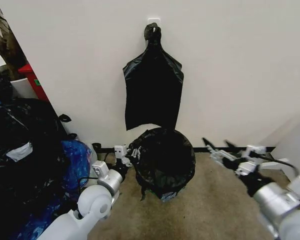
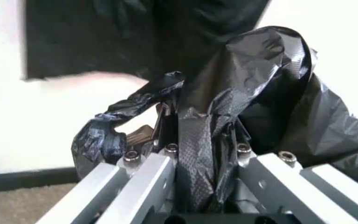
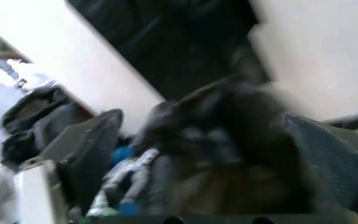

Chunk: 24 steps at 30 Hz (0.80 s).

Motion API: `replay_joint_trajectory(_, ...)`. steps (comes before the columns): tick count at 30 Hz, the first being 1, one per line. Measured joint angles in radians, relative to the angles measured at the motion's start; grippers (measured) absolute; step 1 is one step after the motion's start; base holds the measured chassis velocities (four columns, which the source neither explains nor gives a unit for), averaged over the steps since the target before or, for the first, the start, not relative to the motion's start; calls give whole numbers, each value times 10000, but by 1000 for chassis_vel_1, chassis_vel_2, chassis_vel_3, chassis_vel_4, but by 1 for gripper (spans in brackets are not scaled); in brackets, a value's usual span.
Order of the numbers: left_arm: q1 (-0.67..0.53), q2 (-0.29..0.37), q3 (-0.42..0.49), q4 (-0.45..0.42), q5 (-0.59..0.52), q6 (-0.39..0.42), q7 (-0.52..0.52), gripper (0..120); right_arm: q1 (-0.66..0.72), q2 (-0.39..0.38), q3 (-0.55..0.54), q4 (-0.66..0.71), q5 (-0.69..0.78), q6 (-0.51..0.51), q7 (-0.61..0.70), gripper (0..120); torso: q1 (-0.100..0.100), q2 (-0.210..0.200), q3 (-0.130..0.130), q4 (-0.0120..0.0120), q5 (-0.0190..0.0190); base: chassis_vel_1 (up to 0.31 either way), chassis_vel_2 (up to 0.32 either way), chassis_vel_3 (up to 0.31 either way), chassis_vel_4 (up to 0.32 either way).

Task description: Place the garbage bag over the trash bin.

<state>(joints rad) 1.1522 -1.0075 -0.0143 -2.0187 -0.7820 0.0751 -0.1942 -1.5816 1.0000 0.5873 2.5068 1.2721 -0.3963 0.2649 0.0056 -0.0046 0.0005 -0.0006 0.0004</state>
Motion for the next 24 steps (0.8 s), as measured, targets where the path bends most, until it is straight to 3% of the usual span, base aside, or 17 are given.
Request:
replay_joint_trajectory(2, -49, -79, 277, 33, 250, -27, -9, 5, 783, 37, -1089, 1, -273, -260, 670, 85, 0, 0, 0, 0, -8, 0, 0, 0, 0)
replay_joint_trajectory(3, -49, -79, 277, 33, 250, -27, -9, 5, 783, 37, -1089, 1, -273, -260, 670, 85, 0, 0, 0, 0, -8, 0, 0, 0, 0)
replay_joint_trajectory(7, -99, -182, 514, 46, 900, -175, 100, 5, 2636, 357, -3669, -261, -902, -748, 3128, 67, 0, 0, 0, 2, -3, 0, 0, 0, 0)
replay_joint_trajectory(10, -101, -171, 519, 36, 992, -201, 127, 5, 2991, 417, -4055, -358, -732, -928, 3851, 62, 0, 0, 0, 4, -3, 0, 0, 0, 0)
replay_joint_trajectory(15, 14, -82, 331, -35, 1676, -633, 730, 5, 4010, 599, -5228, -816, 951, -1316, 6571, 37, 0, 0, -1, 0, -4, 0, 0, 0, 0)
replay_joint_trajectory(24, 421, -74, 206, -303, 1960, -1233, 1323, 5, 4708, 1041, -5526, -2448, 772, -1138, 6715, 8, 0, 0, -1, 0, -4, 0, 0, 0, 0)
